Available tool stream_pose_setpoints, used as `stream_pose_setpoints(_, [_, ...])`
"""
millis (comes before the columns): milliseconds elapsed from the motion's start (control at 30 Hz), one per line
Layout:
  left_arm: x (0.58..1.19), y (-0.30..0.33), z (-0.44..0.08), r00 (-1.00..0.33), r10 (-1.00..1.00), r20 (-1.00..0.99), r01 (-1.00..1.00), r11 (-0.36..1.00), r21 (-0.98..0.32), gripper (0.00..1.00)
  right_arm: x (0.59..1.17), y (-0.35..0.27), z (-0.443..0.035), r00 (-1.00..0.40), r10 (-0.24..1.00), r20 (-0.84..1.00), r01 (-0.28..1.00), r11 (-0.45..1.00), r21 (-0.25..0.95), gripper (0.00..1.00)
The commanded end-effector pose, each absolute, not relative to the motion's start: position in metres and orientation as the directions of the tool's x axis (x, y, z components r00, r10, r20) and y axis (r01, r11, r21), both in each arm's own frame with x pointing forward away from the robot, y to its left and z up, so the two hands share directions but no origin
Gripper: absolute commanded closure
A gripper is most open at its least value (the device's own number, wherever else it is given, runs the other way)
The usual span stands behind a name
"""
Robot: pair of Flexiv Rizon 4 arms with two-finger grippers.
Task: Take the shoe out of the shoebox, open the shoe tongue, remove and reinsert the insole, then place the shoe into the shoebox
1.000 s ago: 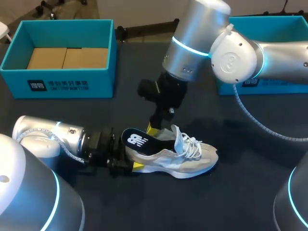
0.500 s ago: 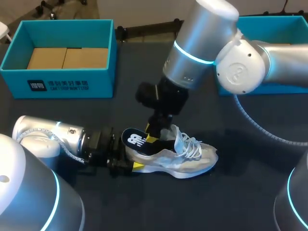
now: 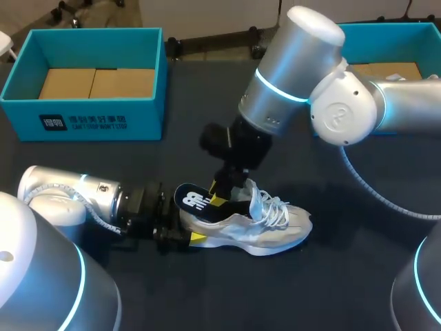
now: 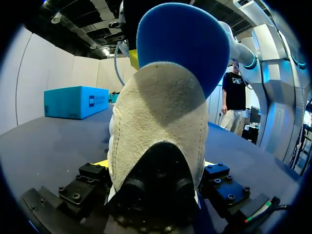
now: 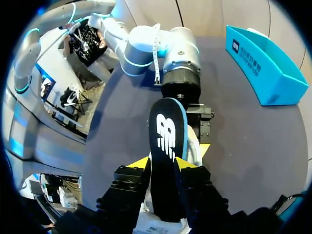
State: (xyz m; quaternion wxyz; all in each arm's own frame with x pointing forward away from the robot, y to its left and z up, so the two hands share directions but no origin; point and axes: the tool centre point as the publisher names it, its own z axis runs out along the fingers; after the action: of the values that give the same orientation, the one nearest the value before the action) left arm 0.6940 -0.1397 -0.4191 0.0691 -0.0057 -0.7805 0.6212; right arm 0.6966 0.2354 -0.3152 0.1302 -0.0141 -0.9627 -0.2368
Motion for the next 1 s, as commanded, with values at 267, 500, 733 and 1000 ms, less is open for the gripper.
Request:
stream_pose_setpoints(267, [0.695, -0.140, -0.419, -0.990, 0.095, 0.101, -0.077, 0.230, -0.970, 1.00, 0.703, 0.243, -0.333, -0.956, -0.050, 0.288, 0.090, 0.886, 0.454, 0.72])
stream_pose_setpoints(500, [0.695, -0.140, -0.419, -0.990, 0.095, 0.101, -0.077, 0.230, -0.970, 1.00, 0.702, 0.252, -0.342, -0.941, -0.080, 0.328, 0.081, 0.890, 0.449, 1.00])
stream_pose_setpoints(733, [0.695, -0.140, -0.419, -0.990, 0.095, 0.101, -0.077, 0.230, -0.970, 1.00, 0.687, 0.251, -0.346, -0.931, -0.082, 0.357, 0.092, 0.890, 0.446, 1.00])
stream_pose_setpoints(1000, [0.695, -0.140, -0.419, -0.990, 0.095, 0.101, -0.077, 0.230, -0.970, 1.00, 0.677, 0.242, -0.322, -0.940, -0.073, 0.334, 0.085, 0.896, 0.437, 1.00])
